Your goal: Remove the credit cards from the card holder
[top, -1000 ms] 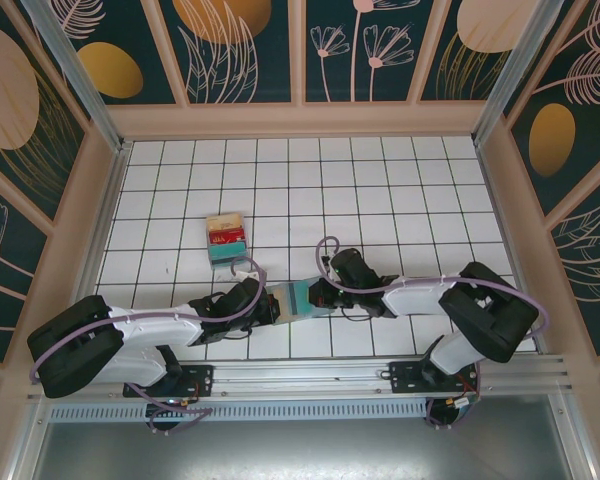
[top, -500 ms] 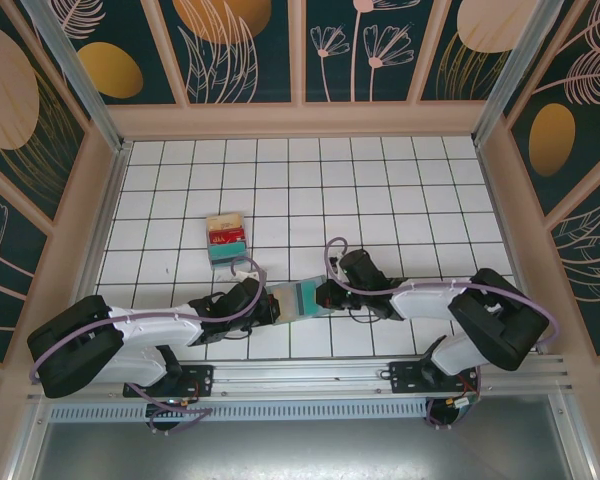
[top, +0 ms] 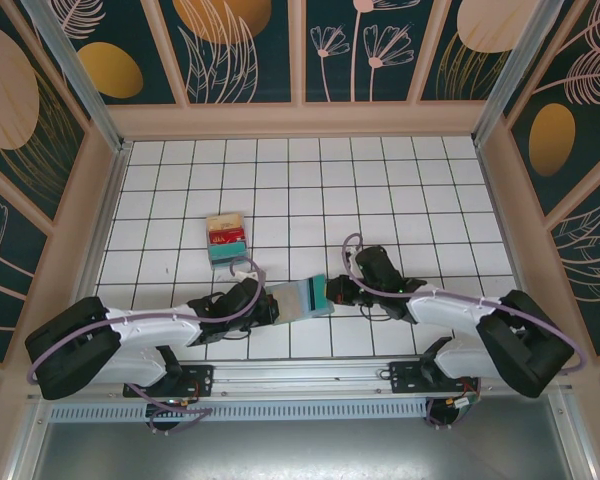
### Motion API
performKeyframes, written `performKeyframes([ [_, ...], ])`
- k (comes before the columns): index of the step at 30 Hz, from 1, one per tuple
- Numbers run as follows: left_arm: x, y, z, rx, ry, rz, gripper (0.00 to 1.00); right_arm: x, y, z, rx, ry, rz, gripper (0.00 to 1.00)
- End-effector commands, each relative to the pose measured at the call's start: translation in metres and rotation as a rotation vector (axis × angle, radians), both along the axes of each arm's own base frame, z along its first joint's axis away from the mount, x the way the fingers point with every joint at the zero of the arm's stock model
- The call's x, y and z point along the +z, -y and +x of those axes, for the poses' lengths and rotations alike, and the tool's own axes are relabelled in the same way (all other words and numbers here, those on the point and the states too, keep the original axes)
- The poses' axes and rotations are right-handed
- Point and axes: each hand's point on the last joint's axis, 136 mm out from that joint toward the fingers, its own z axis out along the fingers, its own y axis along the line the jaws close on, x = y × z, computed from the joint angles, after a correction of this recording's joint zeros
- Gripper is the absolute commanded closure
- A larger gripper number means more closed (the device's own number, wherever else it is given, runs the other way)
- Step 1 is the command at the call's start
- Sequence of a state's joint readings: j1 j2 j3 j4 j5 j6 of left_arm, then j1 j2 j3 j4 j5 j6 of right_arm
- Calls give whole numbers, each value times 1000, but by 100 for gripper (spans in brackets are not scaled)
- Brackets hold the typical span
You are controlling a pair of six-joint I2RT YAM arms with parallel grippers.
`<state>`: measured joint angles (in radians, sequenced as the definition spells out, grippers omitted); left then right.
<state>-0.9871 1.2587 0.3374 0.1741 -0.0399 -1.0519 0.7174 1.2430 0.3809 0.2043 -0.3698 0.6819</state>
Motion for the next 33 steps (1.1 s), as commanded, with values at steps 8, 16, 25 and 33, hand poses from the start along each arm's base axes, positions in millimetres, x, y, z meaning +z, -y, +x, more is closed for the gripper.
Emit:
performKeyframes([
  [8,57,3,17,68,102,-112,61,36,0,-6,54,111,78,100],
  [16,109,-4,29,196,224,-372,53,82,1,-4,40,254,189,100],
  [25,153,24,17,64,265,-619,55,113,3,-21,77,329,371,100],
  [33,167,51,11,-51,251,-687,64,126,4,-28,104,337,474,100],
])
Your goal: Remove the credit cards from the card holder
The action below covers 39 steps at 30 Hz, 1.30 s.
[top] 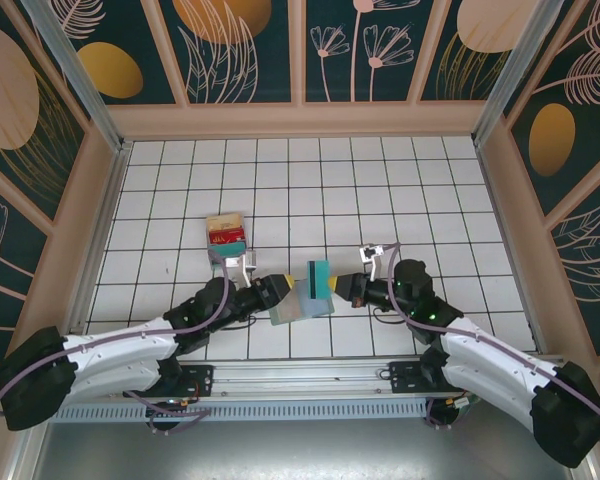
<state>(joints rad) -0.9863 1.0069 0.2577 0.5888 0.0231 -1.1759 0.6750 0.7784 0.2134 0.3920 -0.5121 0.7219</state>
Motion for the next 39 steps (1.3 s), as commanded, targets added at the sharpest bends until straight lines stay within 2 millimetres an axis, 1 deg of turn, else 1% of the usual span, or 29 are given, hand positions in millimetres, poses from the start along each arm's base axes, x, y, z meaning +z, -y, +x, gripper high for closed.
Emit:
performKeyframes([
  [1,36,16,-2,-67,61,-117,64,24,-3,-6,49,50,101,100],
  [5,36,21,-5,-98,55,-130,69,27,-5,-9,66,56,114,100],
  [12,42,27,-9,-135,67,-156,69,27,-6,-11,84,52,124,100],
  [17,43,31,-9,-149,62,-162,73,28,-7,-13,97,49,132,100],
  [23,48,33,-9,-155,74,-174,80,26,-7,-14,105,46,130,100],
  [29,42,34,-8,-154,65,-149,76,28,-8,-15,112,48,136,100],
  [31,37,29,-5,-124,61,-117,74,28,-7,-14,106,50,131,100],
  [35,28,13,2,-42,57,-51,68,30,-7,-15,108,53,133,100],
  [37,25,8,2,-31,55,-45,70,31,-8,-16,115,55,141,100],
  [39,26,9,-1,-44,52,-57,71,32,-8,-17,120,53,148,100],
])
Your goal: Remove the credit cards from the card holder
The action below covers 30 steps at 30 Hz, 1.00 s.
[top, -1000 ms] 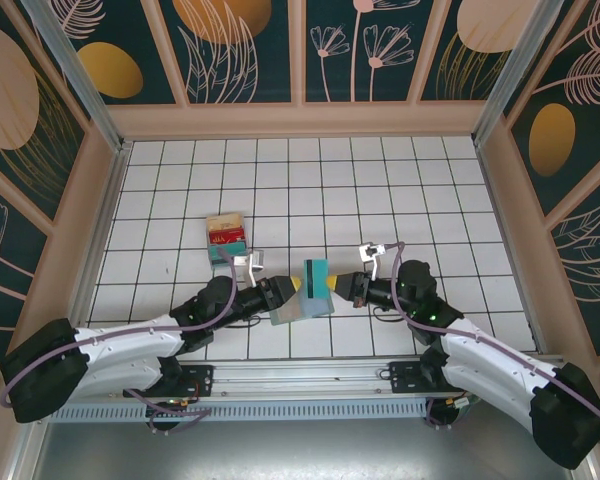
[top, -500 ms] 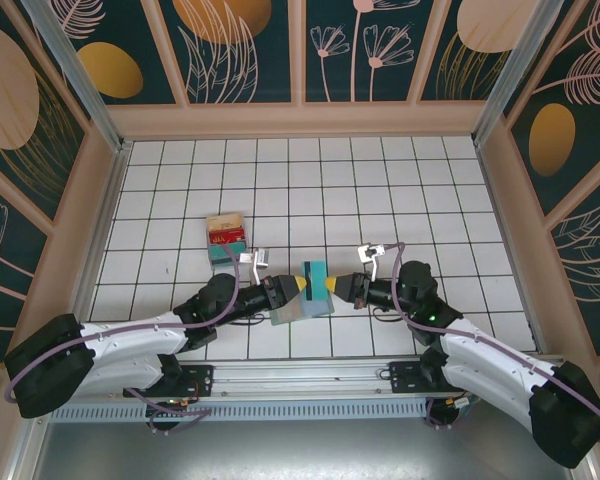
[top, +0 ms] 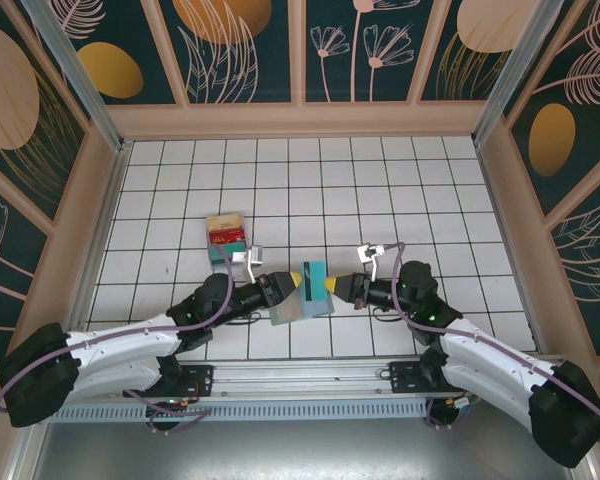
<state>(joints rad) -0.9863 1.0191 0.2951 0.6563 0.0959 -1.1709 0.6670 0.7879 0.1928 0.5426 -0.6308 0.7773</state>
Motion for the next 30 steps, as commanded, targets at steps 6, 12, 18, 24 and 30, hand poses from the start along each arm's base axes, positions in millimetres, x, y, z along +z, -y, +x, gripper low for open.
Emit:
performKeyframes([
  [6,-1,2,1,-11,12,9,70,12,-2,-5,36,18,52,100],
  [12,2,11,-4,-63,18,-26,70,12,-3,-5,43,14,53,100],
  [18,14,13,-9,-94,43,-76,81,7,-2,-4,37,8,43,100],
  [24,22,13,-13,-115,59,-101,93,7,-3,-4,40,10,45,100],
  [30,20,11,-13,-106,66,-80,100,4,-2,-3,29,3,27,96],
])
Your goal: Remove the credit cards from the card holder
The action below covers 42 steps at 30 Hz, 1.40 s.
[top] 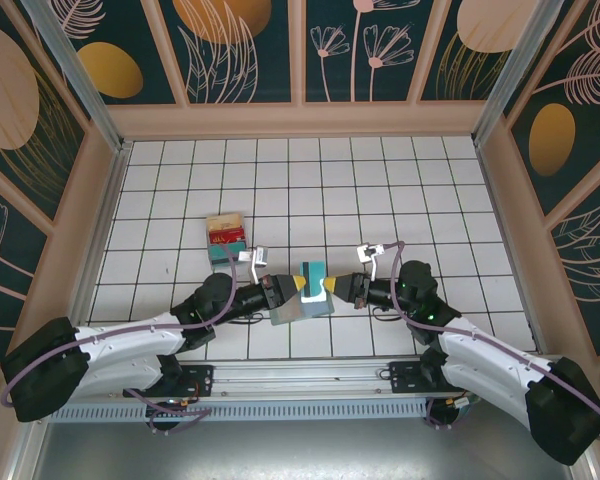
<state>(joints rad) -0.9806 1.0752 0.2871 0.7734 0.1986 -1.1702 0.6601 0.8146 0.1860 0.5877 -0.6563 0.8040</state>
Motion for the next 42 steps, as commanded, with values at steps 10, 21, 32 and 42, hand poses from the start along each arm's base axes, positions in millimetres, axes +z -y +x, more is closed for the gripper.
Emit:
performKeyframes([
  [10,-11,-31,16,144,61,227,100,-19,19,17,-153,36,-131,11],
  [21,-8,-107,47,412,197,741,100,-31,41,42,-348,104,-207,1],
  [32,0,-127,62,248,470,1266,100,-31,34,41,-351,187,-273,1],
  [42,5,-119,78,114,567,1392,100,-37,44,41,-413,150,-301,1],
])
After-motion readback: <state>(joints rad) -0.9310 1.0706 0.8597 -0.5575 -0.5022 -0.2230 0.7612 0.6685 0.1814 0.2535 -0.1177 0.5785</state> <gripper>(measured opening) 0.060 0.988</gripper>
